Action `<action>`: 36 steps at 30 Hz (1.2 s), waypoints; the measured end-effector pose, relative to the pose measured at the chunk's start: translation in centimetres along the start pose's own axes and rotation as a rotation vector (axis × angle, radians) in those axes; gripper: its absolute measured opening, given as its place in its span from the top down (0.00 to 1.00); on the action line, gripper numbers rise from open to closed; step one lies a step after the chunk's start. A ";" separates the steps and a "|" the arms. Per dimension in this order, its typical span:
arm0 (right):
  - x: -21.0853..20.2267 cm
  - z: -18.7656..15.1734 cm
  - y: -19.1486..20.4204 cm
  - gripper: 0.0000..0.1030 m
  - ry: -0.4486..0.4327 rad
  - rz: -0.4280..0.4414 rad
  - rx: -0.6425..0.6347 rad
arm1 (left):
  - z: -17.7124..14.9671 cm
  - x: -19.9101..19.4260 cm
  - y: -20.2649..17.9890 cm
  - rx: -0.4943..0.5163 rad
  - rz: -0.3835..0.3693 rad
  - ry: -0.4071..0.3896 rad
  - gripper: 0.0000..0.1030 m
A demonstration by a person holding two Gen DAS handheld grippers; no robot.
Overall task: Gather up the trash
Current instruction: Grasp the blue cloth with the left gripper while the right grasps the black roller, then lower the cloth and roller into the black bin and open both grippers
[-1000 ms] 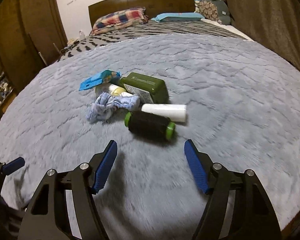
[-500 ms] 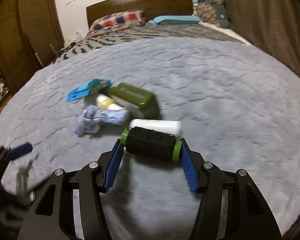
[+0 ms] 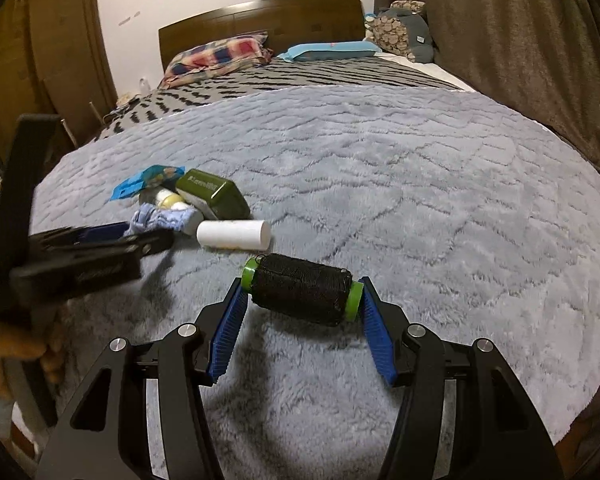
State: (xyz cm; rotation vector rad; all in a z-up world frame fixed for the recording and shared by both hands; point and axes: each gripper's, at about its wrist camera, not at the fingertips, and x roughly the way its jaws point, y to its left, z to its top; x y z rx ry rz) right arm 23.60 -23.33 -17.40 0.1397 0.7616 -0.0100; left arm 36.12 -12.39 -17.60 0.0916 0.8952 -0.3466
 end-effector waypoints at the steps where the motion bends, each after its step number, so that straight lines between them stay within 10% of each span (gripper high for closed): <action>1: -0.1 -0.1 0.1 0.44 0.000 0.002 -0.001 | -0.1 -0.2 -0.1 0.005 0.001 -0.004 0.62; 36: -14.6 -11.5 6.6 0.44 -0.013 0.192 -0.147 | -22.2 -20.7 -0.9 -0.016 0.040 -0.113 0.68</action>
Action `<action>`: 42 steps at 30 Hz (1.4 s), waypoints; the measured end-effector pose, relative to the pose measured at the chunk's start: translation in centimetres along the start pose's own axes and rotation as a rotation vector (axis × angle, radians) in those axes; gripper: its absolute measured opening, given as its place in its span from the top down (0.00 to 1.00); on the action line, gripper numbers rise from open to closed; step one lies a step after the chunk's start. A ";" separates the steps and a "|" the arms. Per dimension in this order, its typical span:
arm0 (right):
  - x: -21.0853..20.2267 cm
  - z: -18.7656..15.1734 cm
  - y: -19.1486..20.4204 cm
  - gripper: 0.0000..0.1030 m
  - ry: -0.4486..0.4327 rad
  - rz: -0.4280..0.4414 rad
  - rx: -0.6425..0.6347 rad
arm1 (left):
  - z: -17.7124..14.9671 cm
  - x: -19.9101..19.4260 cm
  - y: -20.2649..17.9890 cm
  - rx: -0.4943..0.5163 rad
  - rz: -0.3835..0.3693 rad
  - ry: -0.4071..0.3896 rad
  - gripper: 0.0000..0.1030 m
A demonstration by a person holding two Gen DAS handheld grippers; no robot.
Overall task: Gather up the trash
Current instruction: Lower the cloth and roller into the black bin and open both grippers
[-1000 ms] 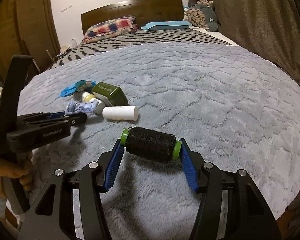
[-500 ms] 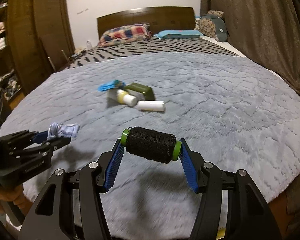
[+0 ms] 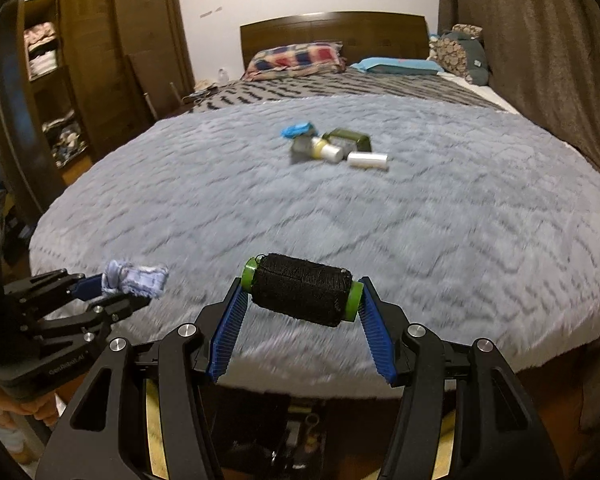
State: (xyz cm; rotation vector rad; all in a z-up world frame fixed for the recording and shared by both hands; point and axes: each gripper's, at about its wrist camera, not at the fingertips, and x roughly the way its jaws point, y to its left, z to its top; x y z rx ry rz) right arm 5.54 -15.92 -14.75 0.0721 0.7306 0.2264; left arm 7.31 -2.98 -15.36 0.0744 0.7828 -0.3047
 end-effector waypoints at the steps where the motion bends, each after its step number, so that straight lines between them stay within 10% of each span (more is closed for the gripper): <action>1: 0.0 -0.5 0.2 0.44 0.010 0.001 -0.004 | -1.0 0.1 0.0 -0.003 0.000 0.016 0.68; 22: 8.5 -10.5 -0.8 0.44 0.355 0.033 0.049 | -13.0 9.2 -1.4 -0.021 -0.063 0.361 0.68; 35: 12.7 -13.7 -0.5 0.44 0.488 0.064 0.075 | -15.7 12.9 -0.9 -0.079 -0.088 0.486 0.65; 42: 12.4 -13.0 -1.2 0.35 0.474 0.067 0.093 | -15.1 12.7 0.0 -0.091 -0.084 0.485 0.48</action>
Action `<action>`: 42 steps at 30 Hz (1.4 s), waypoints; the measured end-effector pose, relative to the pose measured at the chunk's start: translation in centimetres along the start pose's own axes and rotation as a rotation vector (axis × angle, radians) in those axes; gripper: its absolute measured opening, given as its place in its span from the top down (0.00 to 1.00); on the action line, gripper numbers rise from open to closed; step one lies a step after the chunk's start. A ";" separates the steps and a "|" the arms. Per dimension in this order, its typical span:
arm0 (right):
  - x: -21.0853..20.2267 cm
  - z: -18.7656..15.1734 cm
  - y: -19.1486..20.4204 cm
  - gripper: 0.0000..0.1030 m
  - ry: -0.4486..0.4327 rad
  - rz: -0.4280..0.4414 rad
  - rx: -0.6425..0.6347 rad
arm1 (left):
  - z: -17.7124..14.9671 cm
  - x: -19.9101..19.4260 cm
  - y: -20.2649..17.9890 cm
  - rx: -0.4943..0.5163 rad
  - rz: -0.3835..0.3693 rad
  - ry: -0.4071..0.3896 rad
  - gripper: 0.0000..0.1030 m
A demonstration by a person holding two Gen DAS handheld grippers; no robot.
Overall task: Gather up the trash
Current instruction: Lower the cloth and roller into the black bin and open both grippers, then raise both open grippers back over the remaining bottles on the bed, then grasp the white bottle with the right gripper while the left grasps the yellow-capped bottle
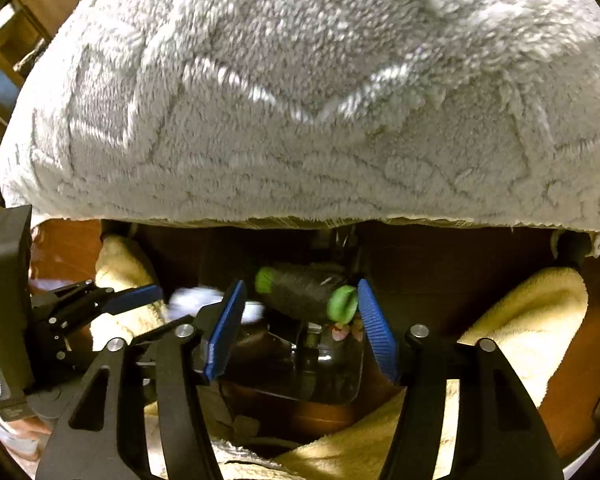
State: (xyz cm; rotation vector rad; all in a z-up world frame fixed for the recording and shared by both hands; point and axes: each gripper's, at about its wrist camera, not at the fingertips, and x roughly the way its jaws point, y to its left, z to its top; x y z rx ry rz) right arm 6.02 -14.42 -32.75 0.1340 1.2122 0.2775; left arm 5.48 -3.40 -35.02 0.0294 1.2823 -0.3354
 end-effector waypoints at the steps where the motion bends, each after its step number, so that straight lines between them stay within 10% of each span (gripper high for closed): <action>1: -0.5 0.4 0.0 0.34 -0.006 0.000 0.003 | 0.0 -0.3 0.0 0.001 0.005 -0.005 0.47; 11: -6.1 1.6 -1.0 0.11 -0.154 -0.044 0.029 | 1.3 -6.1 -0.2 0.030 0.087 -0.153 0.23; 26: -17.0 7.2 -1.2 0.03 -0.435 -0.138 0.007 | 7.7 -17.4 0.2 0.048 0.193 -0.442 0.09; 42: -14.1 18.1 -3.8 0.03 -0.462 -0.198 0.085 | 18.6 -16.1 1.3 0.062 0.205 -0.480 0.08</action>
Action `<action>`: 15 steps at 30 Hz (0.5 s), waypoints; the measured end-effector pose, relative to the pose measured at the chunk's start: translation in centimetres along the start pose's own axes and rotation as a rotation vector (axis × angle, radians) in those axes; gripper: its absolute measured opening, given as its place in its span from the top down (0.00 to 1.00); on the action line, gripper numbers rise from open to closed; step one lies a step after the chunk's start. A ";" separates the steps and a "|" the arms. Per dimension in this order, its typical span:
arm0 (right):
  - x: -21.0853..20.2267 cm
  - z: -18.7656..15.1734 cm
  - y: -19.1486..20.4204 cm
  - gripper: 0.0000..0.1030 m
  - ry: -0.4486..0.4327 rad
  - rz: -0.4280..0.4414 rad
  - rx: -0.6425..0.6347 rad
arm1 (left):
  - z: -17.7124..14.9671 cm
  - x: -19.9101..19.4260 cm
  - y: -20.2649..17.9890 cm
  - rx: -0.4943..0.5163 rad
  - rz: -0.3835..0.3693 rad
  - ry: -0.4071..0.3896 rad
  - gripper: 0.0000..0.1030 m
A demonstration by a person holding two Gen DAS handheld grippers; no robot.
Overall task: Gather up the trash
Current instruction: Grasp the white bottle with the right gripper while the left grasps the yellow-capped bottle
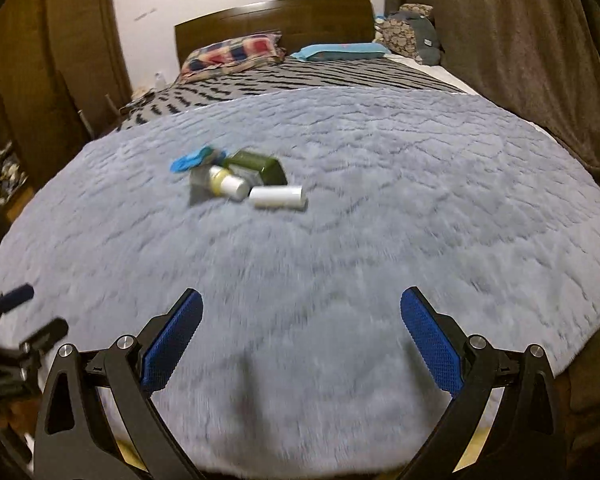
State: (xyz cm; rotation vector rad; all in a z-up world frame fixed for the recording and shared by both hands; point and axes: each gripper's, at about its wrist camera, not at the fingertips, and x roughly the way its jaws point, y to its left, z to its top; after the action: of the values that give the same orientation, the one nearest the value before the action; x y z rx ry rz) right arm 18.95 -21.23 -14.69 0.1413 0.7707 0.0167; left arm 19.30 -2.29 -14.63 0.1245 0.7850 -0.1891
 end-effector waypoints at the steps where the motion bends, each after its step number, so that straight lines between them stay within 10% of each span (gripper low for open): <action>1: 1.1 0.7 0.4 0.03 -0.001 -0.003 0.002 | 0.4 0.6 -0.1 0.001 -0.006 0.005 0.08; 8: 7.2 3.8 1.8 0.05 0.067 -0.011 0.008 | 2.0 3.9 -0.5 0.016 -0.023 0.036 0.08; 15: 10.4 5.1 2.8 0.27 0.096 -0.026 -0.012 | 3.0 6.4 -0.7 0.026 -0.035 0.056 0.08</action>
State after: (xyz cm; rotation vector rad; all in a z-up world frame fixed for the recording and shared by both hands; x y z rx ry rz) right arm 30.06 -18.34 -17.90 0.1198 0.8683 0.0034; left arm 25.62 -4.31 -17.10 0.1412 0.8413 -0.2293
